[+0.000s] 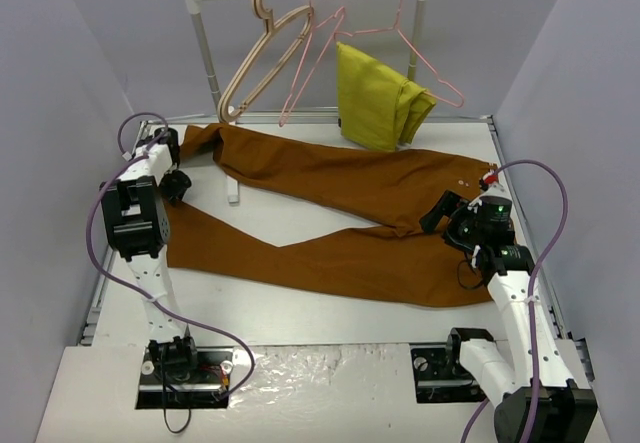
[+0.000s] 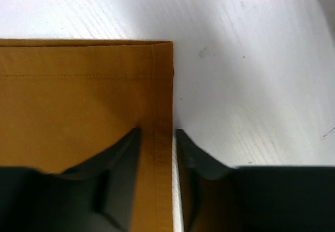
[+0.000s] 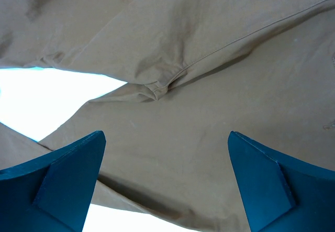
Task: Place the trousers on the hanger
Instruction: Flatten out the trousers at the center of the board.
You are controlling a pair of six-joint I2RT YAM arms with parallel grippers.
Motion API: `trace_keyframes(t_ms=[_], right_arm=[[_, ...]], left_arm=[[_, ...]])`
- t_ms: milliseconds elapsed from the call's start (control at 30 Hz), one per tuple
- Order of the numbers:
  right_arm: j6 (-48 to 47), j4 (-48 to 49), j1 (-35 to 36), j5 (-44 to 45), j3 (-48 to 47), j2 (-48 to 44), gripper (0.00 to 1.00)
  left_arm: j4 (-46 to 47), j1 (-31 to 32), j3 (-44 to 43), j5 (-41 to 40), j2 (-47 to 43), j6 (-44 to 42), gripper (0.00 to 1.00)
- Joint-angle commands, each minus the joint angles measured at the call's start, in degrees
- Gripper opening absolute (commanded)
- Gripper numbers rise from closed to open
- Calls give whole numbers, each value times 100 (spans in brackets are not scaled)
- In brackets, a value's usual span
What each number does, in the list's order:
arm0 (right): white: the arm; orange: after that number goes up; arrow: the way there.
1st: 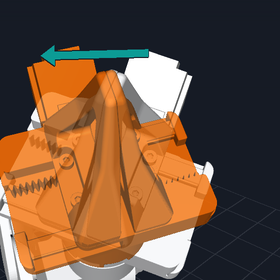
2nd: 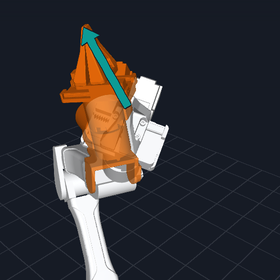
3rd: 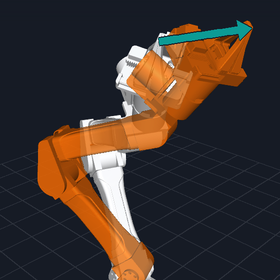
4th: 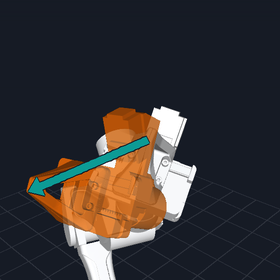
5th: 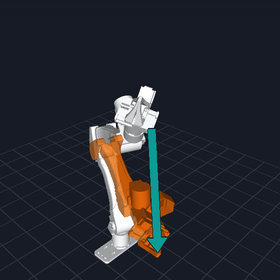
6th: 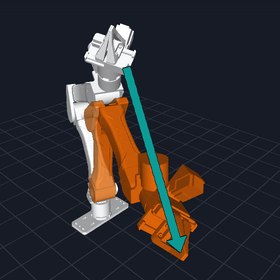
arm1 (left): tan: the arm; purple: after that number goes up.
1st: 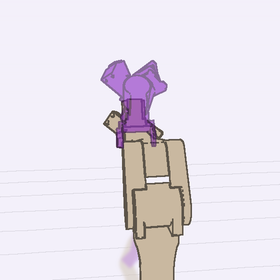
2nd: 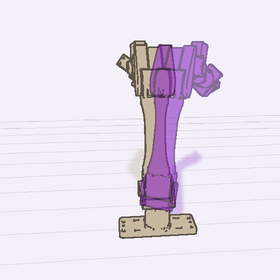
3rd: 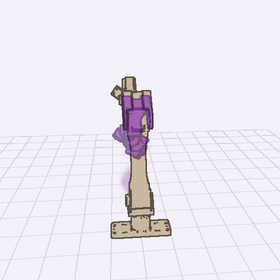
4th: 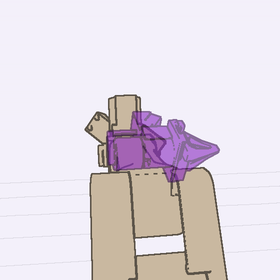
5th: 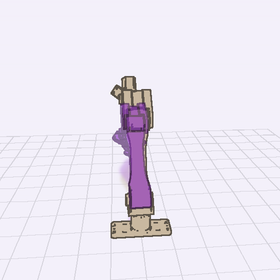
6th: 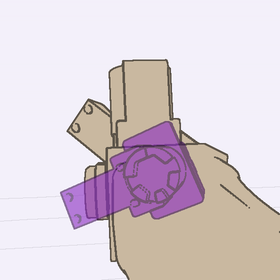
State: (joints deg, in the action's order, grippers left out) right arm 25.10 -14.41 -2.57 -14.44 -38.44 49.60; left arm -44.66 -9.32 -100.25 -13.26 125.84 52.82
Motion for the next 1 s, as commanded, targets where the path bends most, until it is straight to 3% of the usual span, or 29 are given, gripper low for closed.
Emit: trace_keyframes(t_ms=[0, 100, 167, 367, 700, 867, 967], right_arm=[[-93, -70, 37, 2, -164, 58, 100], [-93, -61, 28, -7, -155, 58, 100], [-93, -70, 37, 2, -164, 49, 100], [-102, -70, 28, -15, -164, -3, 100], [-93, -61, 37, -77, -234, -91, 100], [3, -70, 81, -156, -243, -109, 100], [65, -79, 142, -270, -234, -92, 100]], left_arm=[[-552, -35, 523, -318, 204, -87, 26], [-491, -43, 804, -292, 46, -61, 8], [-482, -43, 919, -292, 11, -105, 2], [-376, -43, 858, -265, -445, -464, 2], [-139, -43, -303, 429, -2368, -703, 2], [-122, -52, 399, 421, -3729, -738, 2], [89, -218, 1706, 350, -4914, -536, 2]])
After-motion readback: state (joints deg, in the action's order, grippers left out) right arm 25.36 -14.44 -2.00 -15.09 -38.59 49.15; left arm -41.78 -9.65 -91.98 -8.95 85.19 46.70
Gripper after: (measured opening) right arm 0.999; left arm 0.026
